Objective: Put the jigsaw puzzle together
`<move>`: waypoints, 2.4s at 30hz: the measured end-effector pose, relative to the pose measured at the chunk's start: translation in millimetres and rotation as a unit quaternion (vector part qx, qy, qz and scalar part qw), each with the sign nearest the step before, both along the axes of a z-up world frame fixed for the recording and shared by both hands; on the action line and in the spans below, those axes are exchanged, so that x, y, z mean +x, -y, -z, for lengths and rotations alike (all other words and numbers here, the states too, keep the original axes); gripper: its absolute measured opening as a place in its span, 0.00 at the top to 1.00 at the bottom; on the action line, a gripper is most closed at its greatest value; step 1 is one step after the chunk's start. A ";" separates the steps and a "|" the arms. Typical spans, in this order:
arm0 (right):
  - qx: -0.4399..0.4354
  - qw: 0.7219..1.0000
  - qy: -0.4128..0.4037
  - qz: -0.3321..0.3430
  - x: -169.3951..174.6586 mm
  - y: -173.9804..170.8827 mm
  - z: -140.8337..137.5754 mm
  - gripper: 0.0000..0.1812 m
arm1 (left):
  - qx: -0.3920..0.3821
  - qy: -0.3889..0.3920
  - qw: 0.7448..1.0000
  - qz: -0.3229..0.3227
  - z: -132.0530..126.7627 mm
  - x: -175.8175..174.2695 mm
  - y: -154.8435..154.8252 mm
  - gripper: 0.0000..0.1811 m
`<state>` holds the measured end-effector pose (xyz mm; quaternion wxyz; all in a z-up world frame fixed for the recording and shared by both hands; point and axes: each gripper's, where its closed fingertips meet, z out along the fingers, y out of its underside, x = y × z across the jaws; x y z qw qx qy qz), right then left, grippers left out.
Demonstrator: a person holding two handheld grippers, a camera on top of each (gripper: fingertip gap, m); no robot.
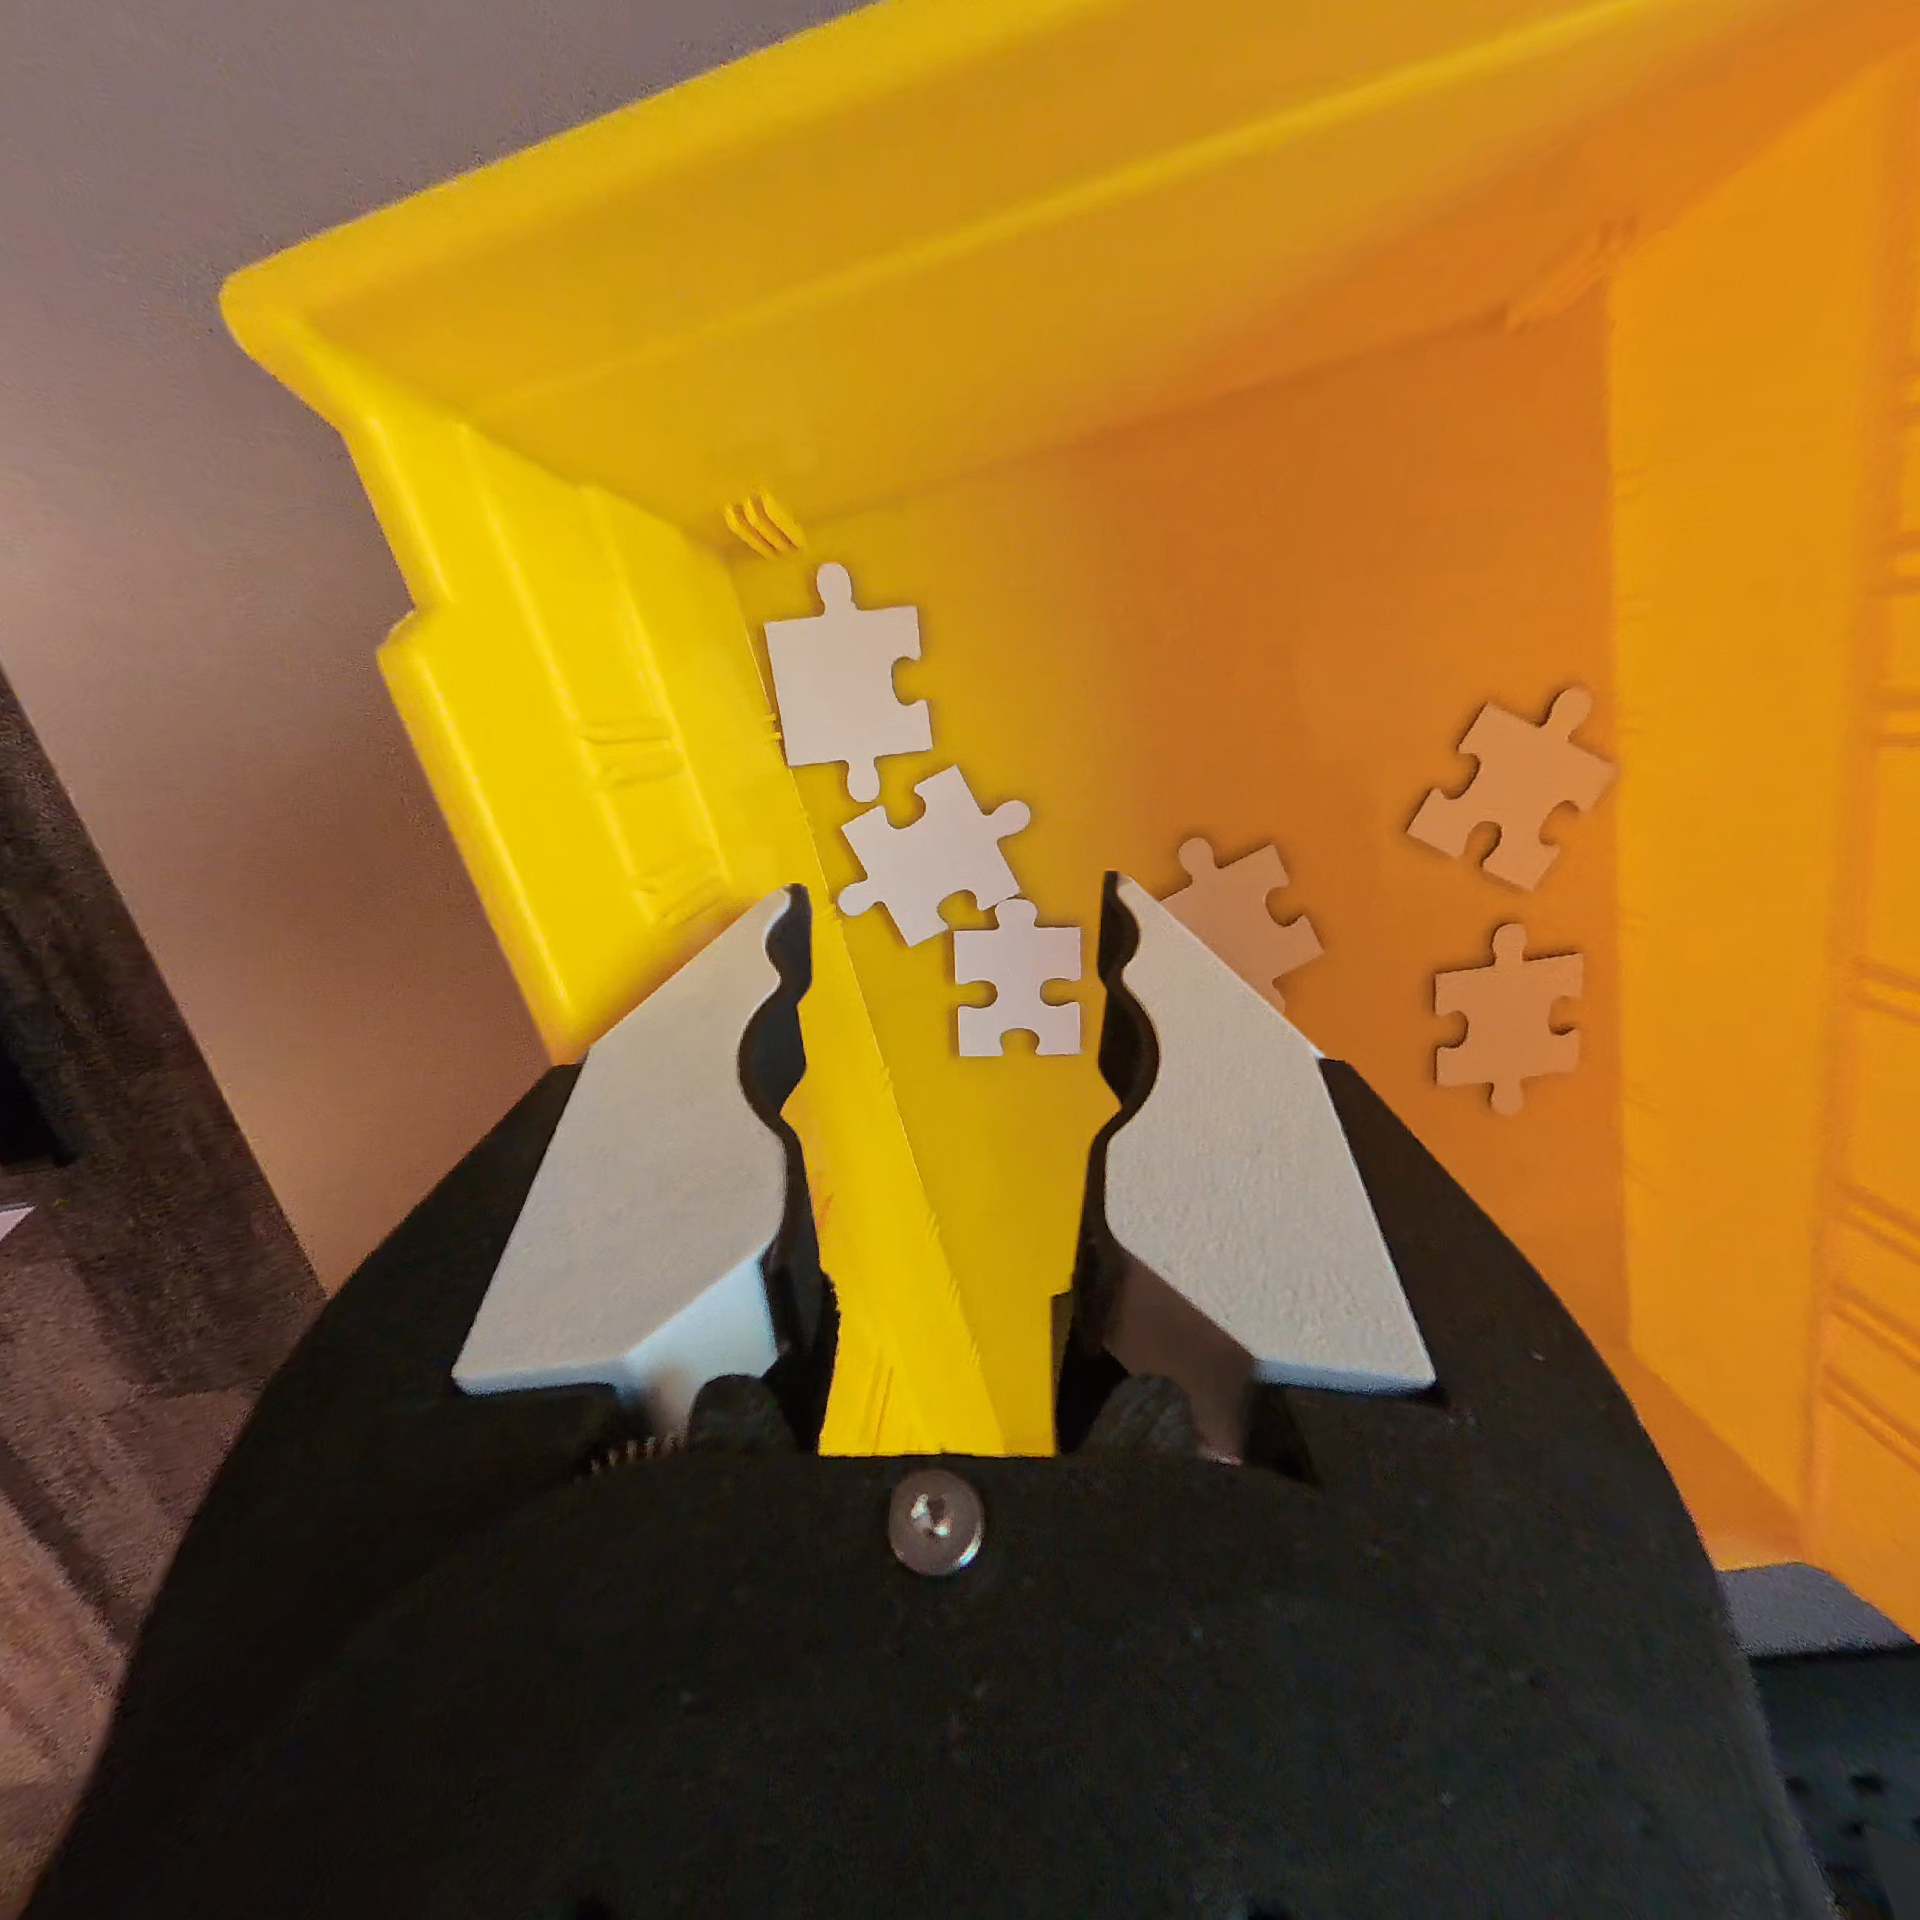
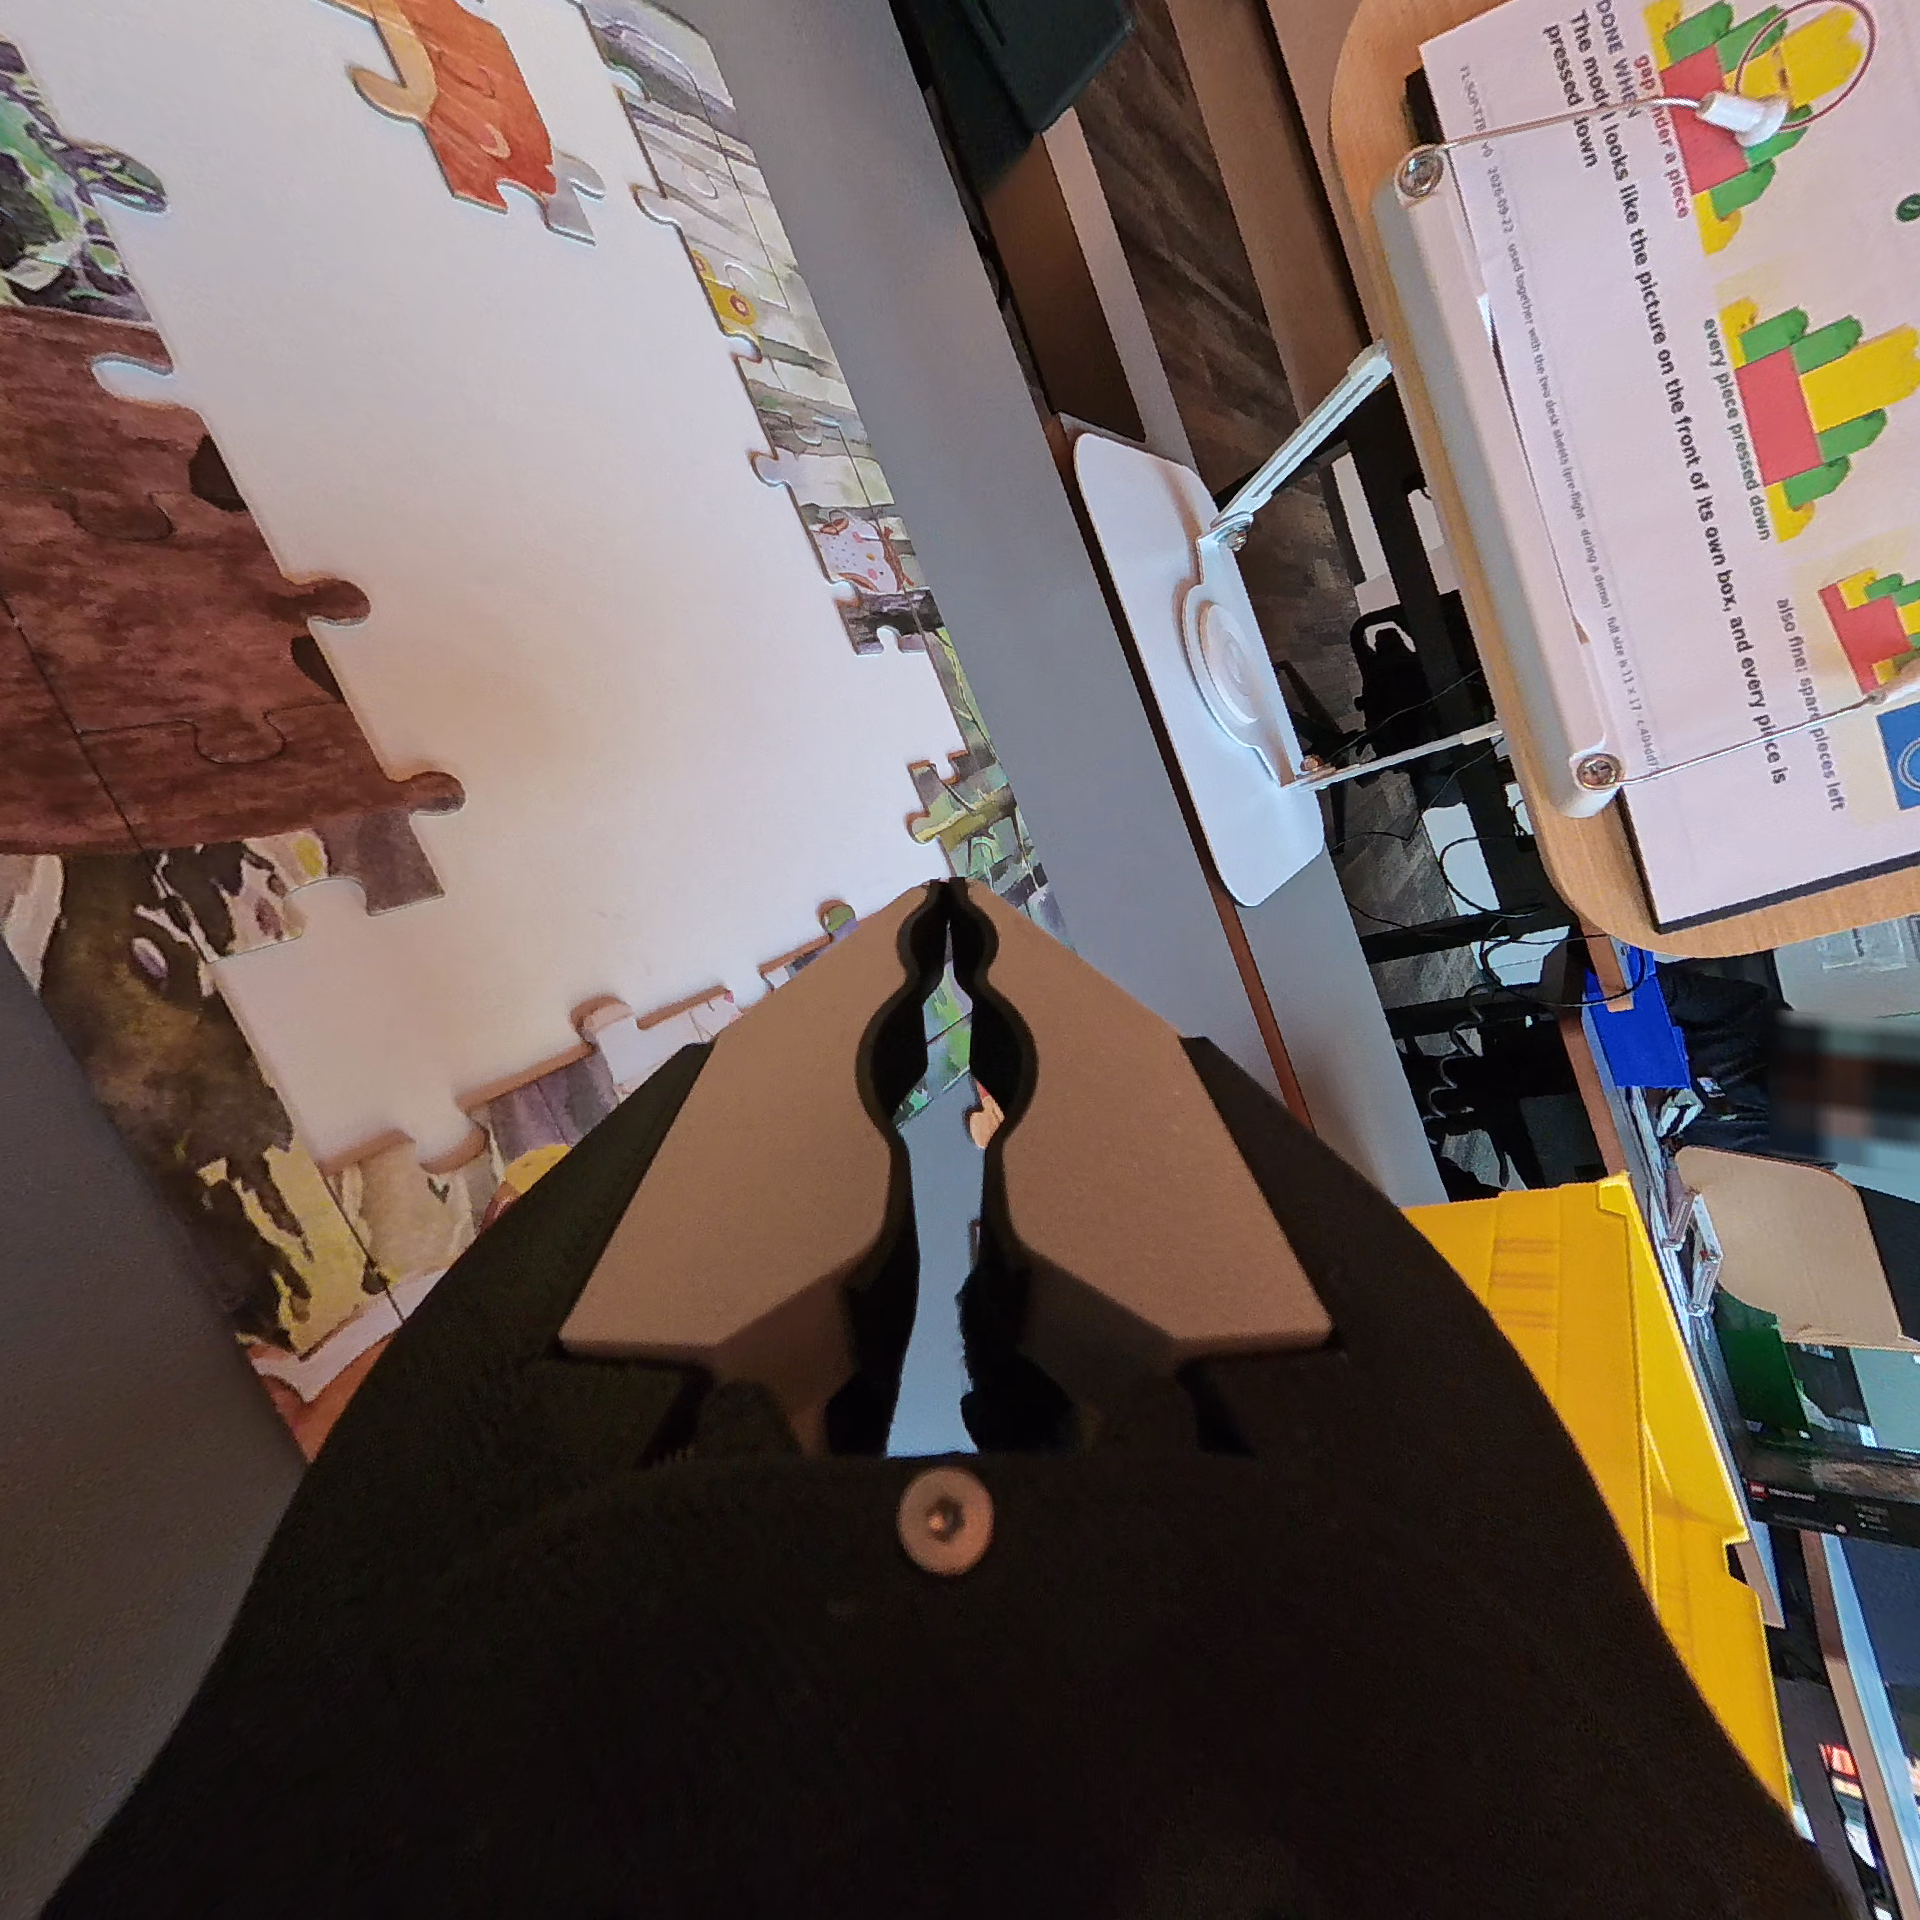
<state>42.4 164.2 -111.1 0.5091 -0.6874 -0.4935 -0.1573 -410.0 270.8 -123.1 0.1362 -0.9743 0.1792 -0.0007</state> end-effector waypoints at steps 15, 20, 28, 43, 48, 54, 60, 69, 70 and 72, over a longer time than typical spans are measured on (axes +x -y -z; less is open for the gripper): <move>0.004 1.000 0.012 -0.010 -5.3 3.4 -0.3 1.00 | 0.055 -0.044 0.998 -0.002 0.5 8.6 -23.5 0.71; 0.000 1.000 0.014 -0.012 -5.8 4.1 1.3 1.00 | -0.006 -0.022 0.999 0.032 18.4 37.5 -0.9 0.70; -0.005 1.000 0.019 -0.018 -8.2 5.3 4.7 1.00 | -0.002 0.054 0.984 0.169 -19.6 95.0 37.5 0.70; -0.007 0.999 0.028 -0.022 -9.1 6.8 5.7 1.00 | -0.031 0.033 0.964 0.261 23.2 109.9 37.9 0.68; -0.010 0.999 0.029 -0.023 -8.9 7.0 7.4 1.00 | -0.126 0.083 0.941 0.302 27.1 120.3 75.0 0.69; -0.013 0.999 0.034 -0.024 -9.1 7.3 9.2 1.00 | -0.118 0.018 0.937 0.327 34.9 116.2 81.0 0.69; -0.016 0.999 0.038 -0.024 -9.1 7.5 10.8 1.00 | -0.090 -0.065 0.936 0.334 39.8 103.1 72.4 0.63; -0.021 0.999 0.043 -0.025 -9.0 8.0 13.1 1.00 | -0.095 -0.058 0.936 0.335 39.8 104.8 75.8 0.66; -0.021 0.999 0.044 -0.025 -9.1 8.1 13.4 1.00 | -0.095 -0.055 0.937 0.333 39.2 105.0 76.1 0.73; -0.022 0.998 0.046 -0.025 -9.3 8.2 13.8 1.00 | -0.096 -0.055 0.936 0.333 38.7 104.1 76.7 0.77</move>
